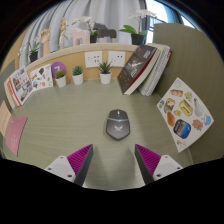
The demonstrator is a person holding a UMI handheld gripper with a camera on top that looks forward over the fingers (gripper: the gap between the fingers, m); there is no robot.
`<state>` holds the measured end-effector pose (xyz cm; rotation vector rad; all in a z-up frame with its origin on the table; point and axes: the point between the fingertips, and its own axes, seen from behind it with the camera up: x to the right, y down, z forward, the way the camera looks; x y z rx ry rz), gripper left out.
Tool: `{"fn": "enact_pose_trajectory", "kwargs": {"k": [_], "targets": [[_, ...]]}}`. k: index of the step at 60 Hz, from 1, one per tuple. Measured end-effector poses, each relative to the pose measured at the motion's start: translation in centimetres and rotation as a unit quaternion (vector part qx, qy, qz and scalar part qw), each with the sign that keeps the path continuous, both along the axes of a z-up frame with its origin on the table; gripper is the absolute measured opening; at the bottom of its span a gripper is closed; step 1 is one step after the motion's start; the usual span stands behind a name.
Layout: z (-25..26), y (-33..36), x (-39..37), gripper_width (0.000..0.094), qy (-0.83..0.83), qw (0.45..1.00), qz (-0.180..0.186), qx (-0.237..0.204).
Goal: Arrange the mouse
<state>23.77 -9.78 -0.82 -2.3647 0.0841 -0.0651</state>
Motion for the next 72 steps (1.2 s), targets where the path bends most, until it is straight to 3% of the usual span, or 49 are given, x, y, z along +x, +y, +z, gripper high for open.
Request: {"fn": "enact_pose_trajectory", "kwargs": {"k": [11, 20, 21, 22, 40, 45, 50, 58, 66, 72], "targets": [[-0.4, 6.4, 1.5, 0.0814, 0.006, 1.000, 0.005, 0.007], [-0.7, 9.1, 1.9, 0.0632, 0.016, 1.000, -0.002, 0.001], [-0.8, 9.1, 1.8, 0.0548, 0.019, 1.000, -0.002, 0.000], [-0.8, 9.2, 1.8, 0.0523, 0.020, 1.000, -0.004, -0.001], [-1.0, 9.2, 1.8, 0.0282, 0.032, 0.998, -0.044, -0.035], [-0.6, 8.9, 1.8, 0.0282, 0.019, 0.997, -0.056, -0.050], [3.4, 9.1, 0.6, 0.0282, 0.009, 0.997, -0.077, -0.024], [15.3, 9.5, -5.2, 0.0283, -0.001, 0.993, -0.096, 0.066], [26.8, 9.2, -16.0, 0.0283, 0.001, 0.986, -0.074, 0.148], [31.1, 8.7, -25.6, 0.0282, 0.017, 0.983, -0.042, 0.180]]}}
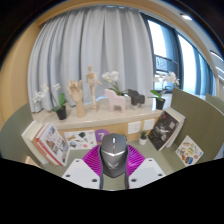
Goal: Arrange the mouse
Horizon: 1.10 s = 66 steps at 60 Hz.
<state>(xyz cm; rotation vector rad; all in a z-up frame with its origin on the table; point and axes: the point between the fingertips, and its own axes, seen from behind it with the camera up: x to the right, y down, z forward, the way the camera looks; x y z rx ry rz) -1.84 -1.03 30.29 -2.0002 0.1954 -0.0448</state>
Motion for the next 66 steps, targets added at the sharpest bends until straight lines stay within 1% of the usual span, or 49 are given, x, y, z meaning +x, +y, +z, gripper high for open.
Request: {"fn": "enact_pose_trajectory", "kwargs": {"k": [4, 9, 14, 18, 22, 28, 34, 37, 39, 42, 49, 53, 55, 56, 58, 59, 61, 63, 66], "targets": [[0.0, 0.0, -6.2, 0.0282, 0.003, 1.000, 0.028, 0.007], [-3.8, 0.0, -13.5, 0.0281, 0.006, 0.998, 0.067, -0.019], [-10.5, -0.5, -18.5, 0.0281, -0.005, 0.993, 0.101, -0.063], [-15.6, -1.0, -21.9, 0.0280, -0.001, 0.988, 0.116, -0.105], [-21.1, -2.5, -23.8, 0.0281, -0.001, 0.980, 0.131, -0.148], [-26.9, -4.2, -25.4, 0.0281, -0.014, 0.971, 0.138, -0.195], [-30.5, -5.6, -25.6, 0.0281, -0.015, 0.966, 0.134, -0.221], [-31.6, -6.1, -25.6, 0.0286, -0.012, 0.964, 0.131, -0.229], [-31.5, -5.9, -25.5, 0.0285, -0.015, 0.967, 0.132, -0.216], [-31.6, -5.9, -25.5, 0.0305, -0.020, 0.967, 0.131, -0.216], [-31.6, -5.8, -25.4, 0.0421, -0.014, 0.969, 0.130, -0.211], [-31.7, -5.9, -25.2, 0.0489, -0.008, 0.967, 0.124, -0.222], [-31.4, -6.1, -24.9, 0.0558, -0.005, 0.966, 0.115, -0.231], [-31.1, -6.1, -24.7, 0.0653, -0.004, 0.966, 0.109, -0.233], [-30.0, -6.0, -24.3, 0.0755, -0.003, 0.968, 0.098, -0.231], [-29.3, -5.8, -24.2, 0.0769, -0.002, 0.969, 0.094, -0.227], [-27.6, -5.5, -23.9, 0.0846, 0.000, 0.972, 0.086, -0.218], [-25.4, -5.3, -23.9, 0.0877, 0.002, 0.974, 0.086, -0.208], [-22.0, -5.0, -24.2, 0.0872, 0.005, 0.978, 0.090, -0.190]]}}
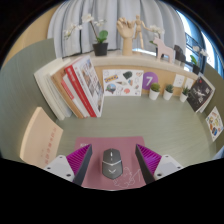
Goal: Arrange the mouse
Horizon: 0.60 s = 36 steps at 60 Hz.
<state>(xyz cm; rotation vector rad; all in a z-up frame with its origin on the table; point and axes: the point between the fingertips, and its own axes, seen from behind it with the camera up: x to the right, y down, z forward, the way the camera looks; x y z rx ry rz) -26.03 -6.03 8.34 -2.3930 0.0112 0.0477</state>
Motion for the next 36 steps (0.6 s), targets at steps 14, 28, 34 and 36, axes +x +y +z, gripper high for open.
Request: {"fn": "enact_pose_trajectory", "kwargs": {"k": [14, 28, 34, 36], "targets": [[15.0, -1.8, -0.8, 0.0869, -0.010, 0.997, 0.011, 0.078], [21.6, -5.2, -0.8, 0.0871, -0.012, 0.993, 0.008, 0.121], [21.9, -6.3, -0.4, 0.0871, -0.011, 0.993, 0.006, 0.121], [21.9, -6.6, -0.1, 0.0873, -0.010, 0.993, 0.004, 0.119]]}}
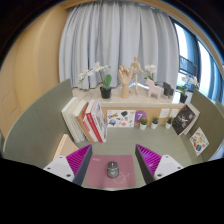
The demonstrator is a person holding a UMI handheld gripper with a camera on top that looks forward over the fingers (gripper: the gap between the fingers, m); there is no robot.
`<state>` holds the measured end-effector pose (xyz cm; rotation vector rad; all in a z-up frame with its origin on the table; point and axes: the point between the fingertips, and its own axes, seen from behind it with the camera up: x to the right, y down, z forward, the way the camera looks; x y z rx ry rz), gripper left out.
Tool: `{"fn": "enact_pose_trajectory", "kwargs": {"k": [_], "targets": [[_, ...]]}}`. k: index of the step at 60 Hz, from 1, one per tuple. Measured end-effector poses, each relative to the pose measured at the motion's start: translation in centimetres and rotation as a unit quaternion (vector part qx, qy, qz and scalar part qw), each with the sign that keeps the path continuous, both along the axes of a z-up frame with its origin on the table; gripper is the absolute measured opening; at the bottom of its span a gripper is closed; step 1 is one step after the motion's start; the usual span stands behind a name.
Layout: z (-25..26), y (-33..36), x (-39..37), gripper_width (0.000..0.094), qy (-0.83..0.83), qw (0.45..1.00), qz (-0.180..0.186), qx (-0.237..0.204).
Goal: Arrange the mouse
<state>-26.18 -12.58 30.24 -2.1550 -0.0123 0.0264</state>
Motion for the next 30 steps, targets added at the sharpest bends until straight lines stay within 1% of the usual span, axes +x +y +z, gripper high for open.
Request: {"fn": "enact_pose_trajectory", "kwargs": {"k": [9, 21, 30], "targets": [[-0.4, -1.3, 0.9, 0.0872, 0.008, 1.000, 0.001, -0.010], [-0.8, -2.6, 3.0, 0.0874, 0.008, 1.000, -0.003, -0.011], [-1.1, -3.5, 4.6, 0.0871, 0.020, 1.000, 0.004, -0.015]]}}
